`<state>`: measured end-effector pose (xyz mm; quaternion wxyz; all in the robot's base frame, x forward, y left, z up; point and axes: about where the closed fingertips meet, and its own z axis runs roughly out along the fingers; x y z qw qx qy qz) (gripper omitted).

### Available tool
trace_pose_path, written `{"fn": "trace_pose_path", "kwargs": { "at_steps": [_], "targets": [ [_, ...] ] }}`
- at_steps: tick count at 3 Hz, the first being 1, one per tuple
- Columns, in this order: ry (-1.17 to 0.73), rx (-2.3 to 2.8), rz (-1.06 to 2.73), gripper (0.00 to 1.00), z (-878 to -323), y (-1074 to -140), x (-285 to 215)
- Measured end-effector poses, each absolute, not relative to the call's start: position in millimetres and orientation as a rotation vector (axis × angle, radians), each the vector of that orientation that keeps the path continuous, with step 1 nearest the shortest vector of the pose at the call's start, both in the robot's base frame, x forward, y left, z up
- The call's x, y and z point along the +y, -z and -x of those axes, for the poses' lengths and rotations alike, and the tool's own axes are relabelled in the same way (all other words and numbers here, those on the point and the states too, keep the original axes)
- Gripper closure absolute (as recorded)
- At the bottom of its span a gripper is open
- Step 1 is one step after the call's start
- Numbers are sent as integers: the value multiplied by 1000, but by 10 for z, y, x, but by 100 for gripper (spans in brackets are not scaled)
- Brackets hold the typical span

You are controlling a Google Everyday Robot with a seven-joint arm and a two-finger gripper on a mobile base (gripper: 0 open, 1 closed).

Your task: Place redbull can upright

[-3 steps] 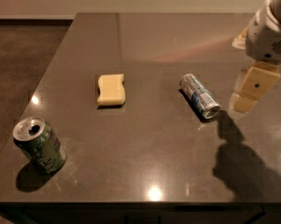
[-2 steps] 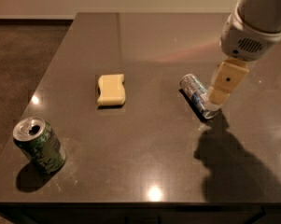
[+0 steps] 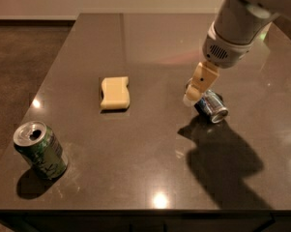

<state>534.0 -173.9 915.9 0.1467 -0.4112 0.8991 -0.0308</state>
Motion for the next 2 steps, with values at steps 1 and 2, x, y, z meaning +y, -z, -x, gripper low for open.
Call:
{"fn": "trace_pose_path", "kwargs": {
  "at_steps": [1,2],
  "targets": [
    [60,2679,946,0,-5514,-9023,-1837],
    [45,2733,787,0,-5681,-8912,-1859]
  ]
}}
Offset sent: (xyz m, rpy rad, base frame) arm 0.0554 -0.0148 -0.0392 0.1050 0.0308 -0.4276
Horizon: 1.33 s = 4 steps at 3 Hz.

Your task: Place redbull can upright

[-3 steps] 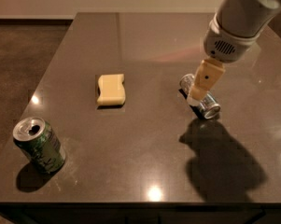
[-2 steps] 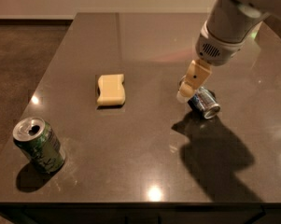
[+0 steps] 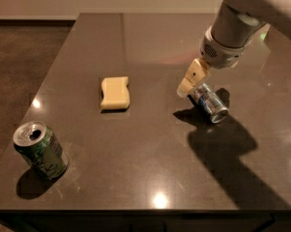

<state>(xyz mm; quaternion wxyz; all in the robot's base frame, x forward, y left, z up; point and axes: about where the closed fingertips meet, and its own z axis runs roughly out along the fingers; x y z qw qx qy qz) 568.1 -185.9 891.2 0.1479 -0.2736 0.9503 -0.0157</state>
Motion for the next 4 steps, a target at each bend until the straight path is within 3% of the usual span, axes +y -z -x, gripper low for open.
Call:
{"fn": "trace_pose_path", "kwargs": {
  "at_steps": [2,3,4],
  "targets": [
    [56,2855,650,0,-5900,-8580,-1832],
    [50,2888,631,15,-5922,-8529,-1791],
    [49,2900,632,39,-5896,-8563,-1748]
  ]
}}
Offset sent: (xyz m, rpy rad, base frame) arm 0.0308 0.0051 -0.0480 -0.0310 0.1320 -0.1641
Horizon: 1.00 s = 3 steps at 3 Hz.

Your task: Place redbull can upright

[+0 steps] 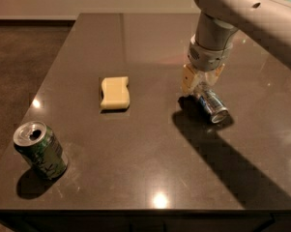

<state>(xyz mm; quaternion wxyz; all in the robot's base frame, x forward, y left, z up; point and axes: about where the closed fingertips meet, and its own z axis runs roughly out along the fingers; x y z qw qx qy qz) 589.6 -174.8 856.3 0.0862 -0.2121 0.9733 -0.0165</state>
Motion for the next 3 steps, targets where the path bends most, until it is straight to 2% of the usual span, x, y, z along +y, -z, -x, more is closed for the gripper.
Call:
{"fn": "trace_pose_path", "kwargs": {
  "at_steps": [2,3],
  "targets": [
    [45,2870,695,85,-5840,-8662,-1714],
    [10,2670,916,100,-5960,-9004,-1439]
  ]
}}
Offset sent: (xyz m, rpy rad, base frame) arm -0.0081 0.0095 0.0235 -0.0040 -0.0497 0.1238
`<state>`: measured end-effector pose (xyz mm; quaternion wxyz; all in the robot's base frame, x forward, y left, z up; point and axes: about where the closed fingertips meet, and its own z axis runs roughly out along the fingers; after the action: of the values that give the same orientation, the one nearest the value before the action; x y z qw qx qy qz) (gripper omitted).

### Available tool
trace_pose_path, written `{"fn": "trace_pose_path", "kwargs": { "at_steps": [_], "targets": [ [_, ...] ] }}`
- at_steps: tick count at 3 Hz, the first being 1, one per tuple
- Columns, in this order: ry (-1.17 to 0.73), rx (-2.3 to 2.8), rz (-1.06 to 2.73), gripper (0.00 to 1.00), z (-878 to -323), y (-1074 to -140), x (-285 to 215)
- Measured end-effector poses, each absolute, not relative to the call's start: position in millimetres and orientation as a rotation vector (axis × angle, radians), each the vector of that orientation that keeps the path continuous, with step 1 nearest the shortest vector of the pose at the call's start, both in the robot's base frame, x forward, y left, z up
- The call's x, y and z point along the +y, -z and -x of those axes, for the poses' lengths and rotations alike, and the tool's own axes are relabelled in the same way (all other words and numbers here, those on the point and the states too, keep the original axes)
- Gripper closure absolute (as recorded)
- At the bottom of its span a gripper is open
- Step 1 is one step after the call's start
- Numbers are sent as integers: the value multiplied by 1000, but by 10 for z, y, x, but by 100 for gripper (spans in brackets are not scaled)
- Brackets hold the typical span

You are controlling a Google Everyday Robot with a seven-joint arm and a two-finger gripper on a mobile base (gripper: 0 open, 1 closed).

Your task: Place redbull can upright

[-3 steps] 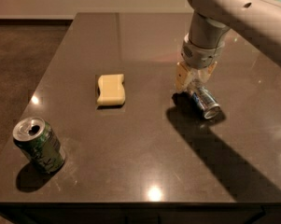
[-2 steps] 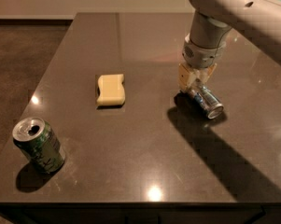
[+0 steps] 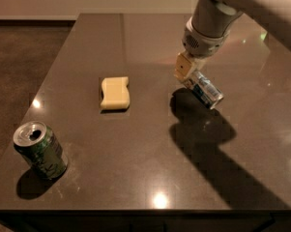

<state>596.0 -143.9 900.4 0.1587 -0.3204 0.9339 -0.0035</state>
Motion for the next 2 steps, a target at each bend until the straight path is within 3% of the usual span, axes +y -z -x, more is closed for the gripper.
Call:
{"fn": "trace_pose_path", "kwargs": {
  "at_steps": [2],
  "targets": [
    [-184,2312,1050,100,-6271,-9267,-1216]
  ]
}}
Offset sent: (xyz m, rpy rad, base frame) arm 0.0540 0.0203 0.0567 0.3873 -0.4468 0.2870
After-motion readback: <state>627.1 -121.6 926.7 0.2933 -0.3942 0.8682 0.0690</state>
